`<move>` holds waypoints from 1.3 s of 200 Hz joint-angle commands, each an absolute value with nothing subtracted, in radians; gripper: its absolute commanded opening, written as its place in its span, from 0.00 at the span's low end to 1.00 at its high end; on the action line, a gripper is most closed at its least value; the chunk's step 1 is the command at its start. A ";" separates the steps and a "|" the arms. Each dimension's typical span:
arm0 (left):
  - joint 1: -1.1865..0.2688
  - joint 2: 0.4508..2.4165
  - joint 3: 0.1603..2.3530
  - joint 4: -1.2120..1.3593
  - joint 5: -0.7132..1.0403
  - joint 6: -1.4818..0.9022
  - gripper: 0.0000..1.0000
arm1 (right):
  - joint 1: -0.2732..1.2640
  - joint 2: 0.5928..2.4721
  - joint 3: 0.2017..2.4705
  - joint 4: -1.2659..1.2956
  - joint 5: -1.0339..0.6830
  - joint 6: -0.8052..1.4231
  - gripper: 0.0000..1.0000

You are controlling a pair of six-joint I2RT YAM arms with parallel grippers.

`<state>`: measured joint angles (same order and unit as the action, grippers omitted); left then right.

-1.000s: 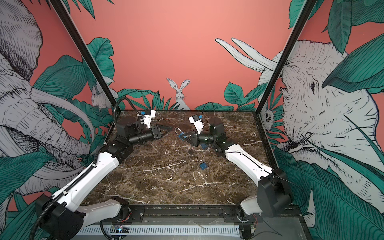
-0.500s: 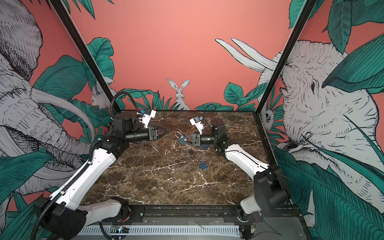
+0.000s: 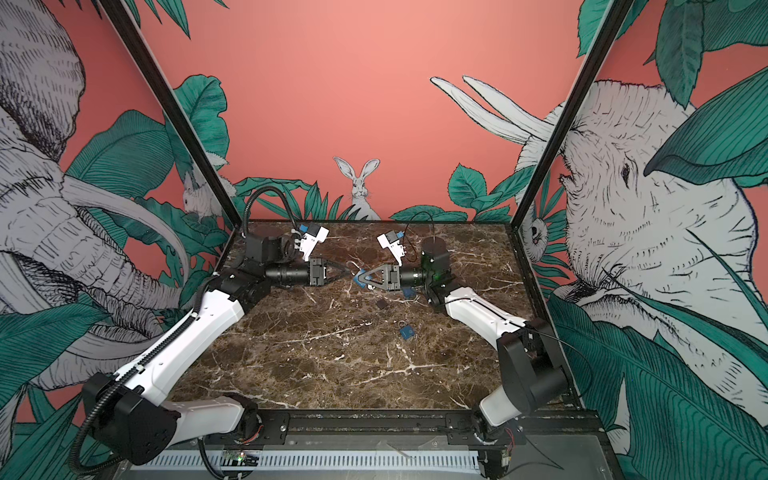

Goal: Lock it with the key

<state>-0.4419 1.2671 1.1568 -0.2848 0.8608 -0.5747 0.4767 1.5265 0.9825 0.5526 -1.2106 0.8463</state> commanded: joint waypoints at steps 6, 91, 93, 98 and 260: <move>-0.445 1.269 1.166 -0.255 0.863 -0.559 0.27 | 0.470 1.517 0.979 0.616 -1.241 0.848 0.00; -0.445 1.278 1.183 -0.200 0.823 -0.572 0.26 | 0.472 1.488 0.998 0.405 -1.211 0.693 0.00; -0.445 1.280 1.183 -0.200 0.823 -0.573 0.26 | 0.472 1.488 0.999 0.402 -1.210 0.692 0.00; -0.445 1.282 1.183 -0.201 0.826 -0.572 0.26 | 0.471 1.486 0.999 0.397 -1.210 0.689 0.00; -0.445 1.325 1.169 -0.289 0.816 -0.529 0.26 | 0.473 1.461 1.058 0.206 -1.168 0.548 0.00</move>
<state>-0.4419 1.3262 1.1580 -0.2619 0.8173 -0.5514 0.4767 1.4914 1.0203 0.1959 -1.1751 0.5865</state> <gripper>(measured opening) 0.258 0.152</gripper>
